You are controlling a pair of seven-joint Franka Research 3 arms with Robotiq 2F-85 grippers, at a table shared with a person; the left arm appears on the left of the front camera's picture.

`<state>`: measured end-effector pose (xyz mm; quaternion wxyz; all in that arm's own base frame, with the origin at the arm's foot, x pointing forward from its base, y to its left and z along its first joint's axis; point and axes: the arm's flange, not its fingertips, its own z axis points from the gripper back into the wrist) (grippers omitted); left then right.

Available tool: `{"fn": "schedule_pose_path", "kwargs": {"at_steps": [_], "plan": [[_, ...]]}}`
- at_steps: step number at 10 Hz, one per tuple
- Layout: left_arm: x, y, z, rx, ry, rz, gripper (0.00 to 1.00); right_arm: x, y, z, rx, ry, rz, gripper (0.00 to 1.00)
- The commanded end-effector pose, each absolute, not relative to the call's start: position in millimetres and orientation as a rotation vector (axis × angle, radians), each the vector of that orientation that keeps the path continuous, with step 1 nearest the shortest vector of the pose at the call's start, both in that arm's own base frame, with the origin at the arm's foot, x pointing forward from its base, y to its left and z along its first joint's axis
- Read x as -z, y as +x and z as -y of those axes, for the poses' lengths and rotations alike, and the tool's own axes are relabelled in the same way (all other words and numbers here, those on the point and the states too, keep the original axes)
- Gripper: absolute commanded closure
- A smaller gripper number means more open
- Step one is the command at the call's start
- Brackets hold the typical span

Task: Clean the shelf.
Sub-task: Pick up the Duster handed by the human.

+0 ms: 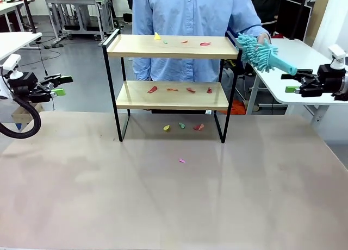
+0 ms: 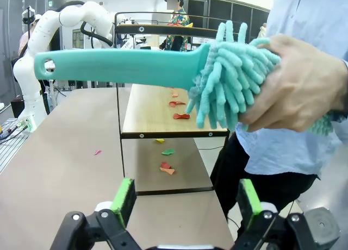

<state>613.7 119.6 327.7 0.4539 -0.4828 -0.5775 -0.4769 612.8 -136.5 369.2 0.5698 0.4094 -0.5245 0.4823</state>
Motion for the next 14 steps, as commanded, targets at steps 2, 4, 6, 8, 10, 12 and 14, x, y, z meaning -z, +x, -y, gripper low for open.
{"fn": "schedule_pose_path", "kwargs": {"at_steps": [2, 4, 6, 8, 10, 12, 14], "plan": [[-327.8, 613.5, -119.4, 1.202, -1.178, 1.424, 0.0, -369.5, 613.3, 136.5, -1.132, 0.952, 1.235, 0.0], [-327.8, 613.5, -119.4, 1.202, -1.178, 1.424, 0.0, -369.5, 613.3, 136.5, -1.132, 0.952, 1.235, 0.0], [-327.8, 613.5, -119.4, 1.202, -1.178, 1.424, 0.0, -369.2, 612.8, 136.5, -1.132, 0.961, 1.231, 0.0], [-327.8, 613.5, -119.4, 1.202, -1.178, 1.424, 0.0, -402.6, 603.2, 141.4, -1.081, 0.814, 1.156, 0.0], [-327.8, 613.5, -119.4, 1.202, -1.178, 1.424, 0.0, -451.9, 591.0, 143.3, -0.99, 0.671, 1.04, 0.0], [-327.8, 613.5, -119.4, 1.202, -1.178, 1.424, 0.0, -512.3, 575.8, 138.0, -0.895, 0.519, 0.905, 0.0], [-327.8, 613.5, -119.4, 1.202, -1.178, 1.424, 0.0, -556.3, 557.1, 108.9, -0.712, 0.331, 0.836, 0.0]]}}
